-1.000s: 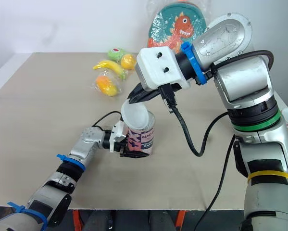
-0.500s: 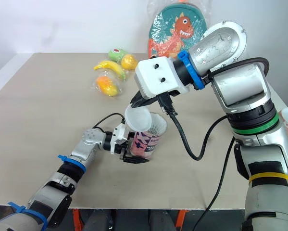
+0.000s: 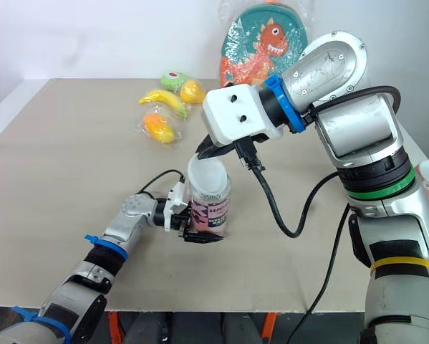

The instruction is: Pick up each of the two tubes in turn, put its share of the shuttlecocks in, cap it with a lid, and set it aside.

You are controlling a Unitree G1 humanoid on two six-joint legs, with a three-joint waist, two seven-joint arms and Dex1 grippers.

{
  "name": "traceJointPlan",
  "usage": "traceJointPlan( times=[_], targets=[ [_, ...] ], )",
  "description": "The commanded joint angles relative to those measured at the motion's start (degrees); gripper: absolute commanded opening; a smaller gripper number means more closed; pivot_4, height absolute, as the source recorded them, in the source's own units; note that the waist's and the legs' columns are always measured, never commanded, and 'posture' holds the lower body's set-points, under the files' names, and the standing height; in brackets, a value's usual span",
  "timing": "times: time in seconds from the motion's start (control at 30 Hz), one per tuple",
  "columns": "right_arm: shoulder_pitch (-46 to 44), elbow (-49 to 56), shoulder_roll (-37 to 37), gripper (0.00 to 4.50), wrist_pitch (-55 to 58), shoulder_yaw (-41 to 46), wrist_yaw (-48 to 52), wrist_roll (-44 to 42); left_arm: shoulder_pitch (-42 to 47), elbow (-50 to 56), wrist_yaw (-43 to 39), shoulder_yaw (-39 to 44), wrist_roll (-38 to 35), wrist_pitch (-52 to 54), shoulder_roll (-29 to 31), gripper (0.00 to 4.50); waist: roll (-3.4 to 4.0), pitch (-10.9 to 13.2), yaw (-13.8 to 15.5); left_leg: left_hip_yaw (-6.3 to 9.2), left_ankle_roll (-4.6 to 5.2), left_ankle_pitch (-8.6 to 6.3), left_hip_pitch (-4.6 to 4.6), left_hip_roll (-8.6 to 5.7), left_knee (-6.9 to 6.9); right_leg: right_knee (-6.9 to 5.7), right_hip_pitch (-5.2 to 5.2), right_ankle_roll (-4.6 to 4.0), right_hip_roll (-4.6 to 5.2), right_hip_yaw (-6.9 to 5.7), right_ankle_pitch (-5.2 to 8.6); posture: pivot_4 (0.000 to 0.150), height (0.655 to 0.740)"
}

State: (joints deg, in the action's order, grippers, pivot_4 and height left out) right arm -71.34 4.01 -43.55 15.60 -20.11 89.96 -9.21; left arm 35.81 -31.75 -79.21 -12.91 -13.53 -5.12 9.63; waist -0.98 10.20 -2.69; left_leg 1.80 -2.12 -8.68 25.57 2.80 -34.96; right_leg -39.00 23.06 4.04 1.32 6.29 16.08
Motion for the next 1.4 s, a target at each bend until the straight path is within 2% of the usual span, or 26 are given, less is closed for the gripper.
traceJointPlan(
  times=[0.03,0.1,0.2,0.27,0.53,0.77,1.17,1.4],
  targets=[
    [-1.3,0.05,-0.51,0.0,-0.81,0.68,1.66,0.1,-0.41,1.92,0.2,-0.37,-0.2,0.24,-0.09,4.33,0.0,0.0,0.0,0.0,0.0,0.0,0.0,0.0,0.0,0.0,0.0,0.0,0.0,0.0,0.0,0.15,0.7347],
    [-1.36,-0.13,-0.47,0.0,-0.91,0.63,1.68,0.19,-0.34,1.61,0.67,-0.37,0.05,-0.64,-0.38,4.33,0.0,0.0,-0.01,0.0,0.0,0.0,0.0,0.0,0.0,0.0,0.0,0.0,0.0,0.0,0.0,0.15,0.7347],
    [-1.39,-0.11,-0.34,0.0,-0.87,0.59,1.7,0.15,-0.33,1.34,1.29,-0.14,0.09,-0.92,-0.59,3.61,0.0,0.0,0.0,0.0,0.0,0.0,0.0,0.0,0.0,0.0,0.0,0.0,0.0,0.0,0.0,0.15,0.7347],
    [-1.38,-0.13,-0.32,0.0,-0.85,0.57,1.76,0.11,-0.24,1.14,1.64,-0.07,0.09,-1.22,-0.76,2.82,0.0,0.0,0.0,0.0,0.0,0.0,0.0,0.0,0.0,0.0,0.0,0.0,0.0,0.0,0.0,0.15,0.7347],
    [-0.8,0.97,-1.86,0.0,-0.66,-0.59,2.53,-0.88,0.05,0.43,1.63,0.02,-0.14,-1.13,-0.94,2.82,0.0,0.0,0.0,0.0,0.0,0.0,0.0,0.0,0.0,0.0,0.0,0.0,0.0,0.0,0.0,0.15,0.7347],
    [-0.89,1.3,-5.64,0.0,-3.05,-5.73,2.53,-2.61,-0.83,1.28,0.24,-0.15,-1.09,2.83,-0.43,2.82,0.0,0.0,-0.01,0.0,0.0,0.0,0.0,0.0,0.0,0.0,-0.01,0.01,0.01,0.0,0.01,0.15,0.7347],
    [-3.39,-2.53,-4.58,0.0,-6.79,-10.47,2.53,-2.08,-1.14,1.93,-0.65,-0.32,-0.74,3.44,0.68,2.82,0.0,0.0,-0.04,0.01,0.0,0.0,-0.02,0.0,0.0,-0.01,-0.01,-0.01,0.0,0.0,0.0,0.15,0.7347],
    [-2.52,-0.58,-5.71,0.0,-7.8,-12.42,2.53,-2.74,-1.17,1.92,-0.4,-0.19,-0.89,3.52,0.59,2.82,0.0,0.0,-0.04,0.01,0.0,0.0,-0.03,0.01,0.0,-0.02,-0.01,-0.02,-0.01,0.0,0.0,0.15,0.7347]
  ],
)
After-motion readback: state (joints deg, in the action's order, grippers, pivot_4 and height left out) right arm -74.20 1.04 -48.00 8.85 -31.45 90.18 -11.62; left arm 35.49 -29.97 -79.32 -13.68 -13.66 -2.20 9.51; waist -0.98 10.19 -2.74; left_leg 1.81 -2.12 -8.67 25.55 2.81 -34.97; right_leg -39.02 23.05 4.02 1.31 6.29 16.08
